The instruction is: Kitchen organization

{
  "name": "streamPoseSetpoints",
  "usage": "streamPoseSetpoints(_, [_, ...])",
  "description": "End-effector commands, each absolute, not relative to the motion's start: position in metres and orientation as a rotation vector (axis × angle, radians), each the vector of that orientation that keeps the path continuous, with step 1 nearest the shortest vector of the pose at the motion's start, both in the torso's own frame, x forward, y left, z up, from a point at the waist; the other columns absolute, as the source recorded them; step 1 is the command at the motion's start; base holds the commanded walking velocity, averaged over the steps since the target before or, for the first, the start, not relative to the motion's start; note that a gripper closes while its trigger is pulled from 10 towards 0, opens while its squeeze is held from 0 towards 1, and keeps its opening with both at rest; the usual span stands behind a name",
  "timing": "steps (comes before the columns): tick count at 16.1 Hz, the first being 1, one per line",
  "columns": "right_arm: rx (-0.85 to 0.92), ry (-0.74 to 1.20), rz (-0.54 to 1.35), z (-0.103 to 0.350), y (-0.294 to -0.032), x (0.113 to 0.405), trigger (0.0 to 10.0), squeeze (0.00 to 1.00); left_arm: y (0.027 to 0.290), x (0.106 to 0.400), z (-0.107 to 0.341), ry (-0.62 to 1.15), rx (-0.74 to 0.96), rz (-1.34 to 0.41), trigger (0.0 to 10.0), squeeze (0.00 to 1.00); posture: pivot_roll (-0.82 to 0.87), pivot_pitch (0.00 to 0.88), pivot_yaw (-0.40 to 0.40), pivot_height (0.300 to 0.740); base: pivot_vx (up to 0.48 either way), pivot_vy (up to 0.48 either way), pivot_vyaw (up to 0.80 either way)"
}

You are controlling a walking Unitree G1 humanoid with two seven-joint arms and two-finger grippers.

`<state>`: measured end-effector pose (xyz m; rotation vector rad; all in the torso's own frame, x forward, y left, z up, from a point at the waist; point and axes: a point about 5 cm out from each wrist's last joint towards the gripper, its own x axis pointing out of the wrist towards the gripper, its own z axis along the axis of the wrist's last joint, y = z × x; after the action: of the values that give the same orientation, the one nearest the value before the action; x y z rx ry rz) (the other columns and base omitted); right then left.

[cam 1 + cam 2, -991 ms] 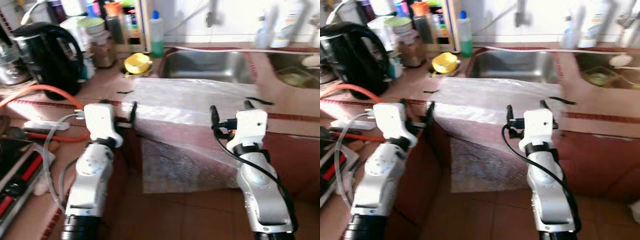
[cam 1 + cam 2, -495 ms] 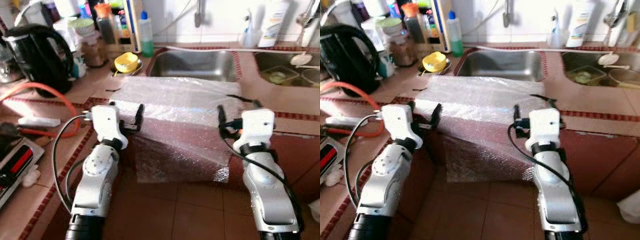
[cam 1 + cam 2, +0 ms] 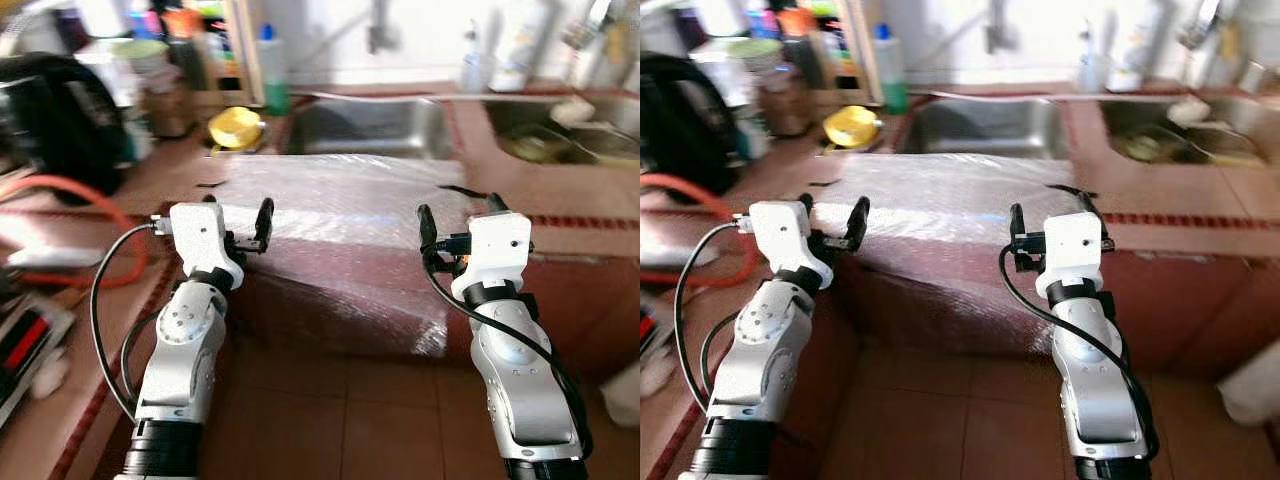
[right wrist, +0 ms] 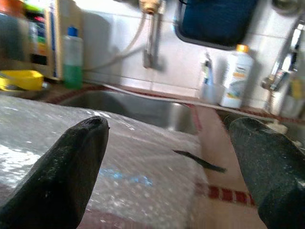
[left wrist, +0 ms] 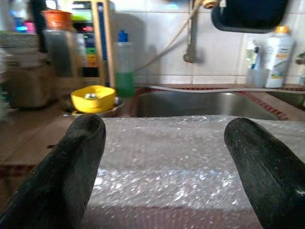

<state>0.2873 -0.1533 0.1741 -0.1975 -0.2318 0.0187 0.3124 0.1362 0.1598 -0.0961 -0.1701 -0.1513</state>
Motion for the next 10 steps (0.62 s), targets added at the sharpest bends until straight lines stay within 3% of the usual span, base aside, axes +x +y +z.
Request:
streamPoseSetpoints(1, [-0.191, -0.224, 0.020, 0.1737, -0.1519, 0.2894, 10.0, 0.00, 0.1425, 0.3133, 0.1579, -0.147, -0.109, -0.128, 10.0, 0.00, -0.03, 0.006, 0.094, 0.740, 0.000, 0.000, -0.80])
streamPoseSetpoints(10, [-0.191, -0.228, 0.015, 0.1741, -0.1516, 0.2895, 10.0, 0.00, 0.1325, 0.3110, 0.1582, -0.154, -0.152, -0.231, 10.0, 0.00, -0.04, 0.010, 0.096, 0.740, 0.027, 0.000, -0.80])
